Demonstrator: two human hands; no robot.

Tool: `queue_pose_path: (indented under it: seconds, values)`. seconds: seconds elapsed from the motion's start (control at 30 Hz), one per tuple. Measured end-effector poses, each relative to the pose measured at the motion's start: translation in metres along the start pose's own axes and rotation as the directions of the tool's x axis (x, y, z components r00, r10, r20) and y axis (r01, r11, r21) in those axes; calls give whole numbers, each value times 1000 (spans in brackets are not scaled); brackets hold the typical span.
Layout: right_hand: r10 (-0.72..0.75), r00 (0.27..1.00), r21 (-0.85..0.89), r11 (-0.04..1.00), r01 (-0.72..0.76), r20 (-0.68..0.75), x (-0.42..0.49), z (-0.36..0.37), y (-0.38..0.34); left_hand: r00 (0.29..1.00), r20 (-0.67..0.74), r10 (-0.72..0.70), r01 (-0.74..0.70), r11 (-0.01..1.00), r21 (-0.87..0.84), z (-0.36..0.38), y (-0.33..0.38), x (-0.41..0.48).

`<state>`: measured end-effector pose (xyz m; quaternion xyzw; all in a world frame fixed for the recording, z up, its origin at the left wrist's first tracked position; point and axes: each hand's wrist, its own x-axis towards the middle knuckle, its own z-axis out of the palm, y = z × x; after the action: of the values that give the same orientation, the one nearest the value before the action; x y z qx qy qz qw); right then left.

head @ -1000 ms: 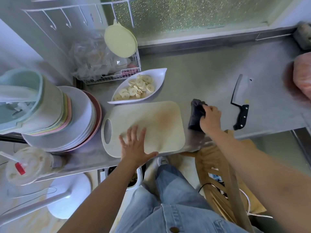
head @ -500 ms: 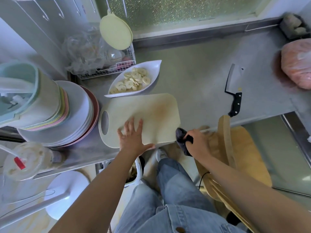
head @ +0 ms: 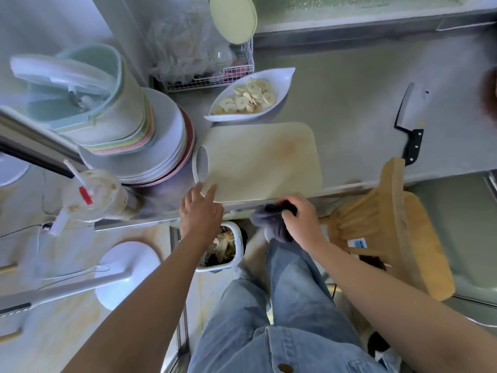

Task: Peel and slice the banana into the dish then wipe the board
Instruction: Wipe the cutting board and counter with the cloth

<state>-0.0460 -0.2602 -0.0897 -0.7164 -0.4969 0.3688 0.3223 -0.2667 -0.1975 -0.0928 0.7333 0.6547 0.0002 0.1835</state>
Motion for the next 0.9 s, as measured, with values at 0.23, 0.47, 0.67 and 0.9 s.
queue_pose_path:
  seconds: [0.23,0.47,0.67,0.9]
  values:
    - [-10,999,-125,992,17,52,46,-17,-12,995,-25,96,-98,993,-59,-4,-3,4]
    - [137,989,-506,858,-91,55,75,-41,-4,995,-39,91,-94,993,-74,-2,18,25]
    - [90,994,-603,791,-105,-54,93,-55,-8,999,-45,19,-19,1000,-17,-8,30,50]
    - [388,914,-98,911,-400,-123,176,-87,-43,887,198,-416,396,469,-789,-39,72,127]
